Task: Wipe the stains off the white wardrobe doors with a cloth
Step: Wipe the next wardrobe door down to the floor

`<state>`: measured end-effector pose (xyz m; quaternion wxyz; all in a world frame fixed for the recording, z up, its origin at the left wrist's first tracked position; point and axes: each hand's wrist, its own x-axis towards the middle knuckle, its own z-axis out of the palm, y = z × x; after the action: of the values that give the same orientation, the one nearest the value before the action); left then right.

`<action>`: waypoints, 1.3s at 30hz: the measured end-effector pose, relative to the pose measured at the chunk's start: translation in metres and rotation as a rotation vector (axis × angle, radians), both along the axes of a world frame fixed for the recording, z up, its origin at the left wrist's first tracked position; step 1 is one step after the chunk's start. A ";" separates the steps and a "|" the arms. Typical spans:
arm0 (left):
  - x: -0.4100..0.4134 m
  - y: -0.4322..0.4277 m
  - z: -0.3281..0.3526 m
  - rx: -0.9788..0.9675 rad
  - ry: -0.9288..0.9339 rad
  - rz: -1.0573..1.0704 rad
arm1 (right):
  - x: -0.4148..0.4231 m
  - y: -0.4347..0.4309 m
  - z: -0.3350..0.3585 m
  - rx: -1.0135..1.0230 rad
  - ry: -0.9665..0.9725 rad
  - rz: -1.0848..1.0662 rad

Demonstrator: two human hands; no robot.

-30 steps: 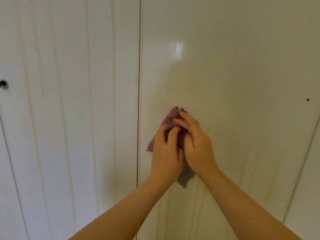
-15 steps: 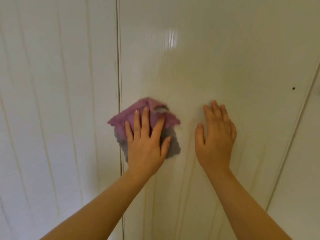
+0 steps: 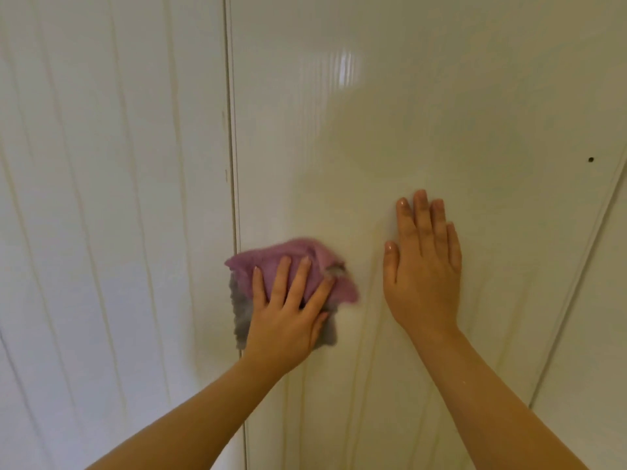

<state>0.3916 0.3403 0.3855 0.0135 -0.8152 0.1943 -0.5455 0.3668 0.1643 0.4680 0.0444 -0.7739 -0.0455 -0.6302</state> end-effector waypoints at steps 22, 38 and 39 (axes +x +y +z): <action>0.003 0.020 -0.006 0.194 -0.044 -0.061 | -0.003 -0.008 -0.002 -0.086 0.009 -0.075; 0.005 -0.009 0.055 0.045 -0.105 -0.119 | -0.024 -0.035 -0.001 -0.035 -0.074 0.108; 0.007 -0.015 0.061 -0.020 -0.116 -0.114 | -0.024 -0.036 -0.002 -0.022 -0.078 0.102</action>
<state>0.3987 0.3253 0.4468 -0.0145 -0.7698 0.2342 -0.5936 0.3427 0.1279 0.4663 0.0664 -0.7457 -0.0933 -0.6564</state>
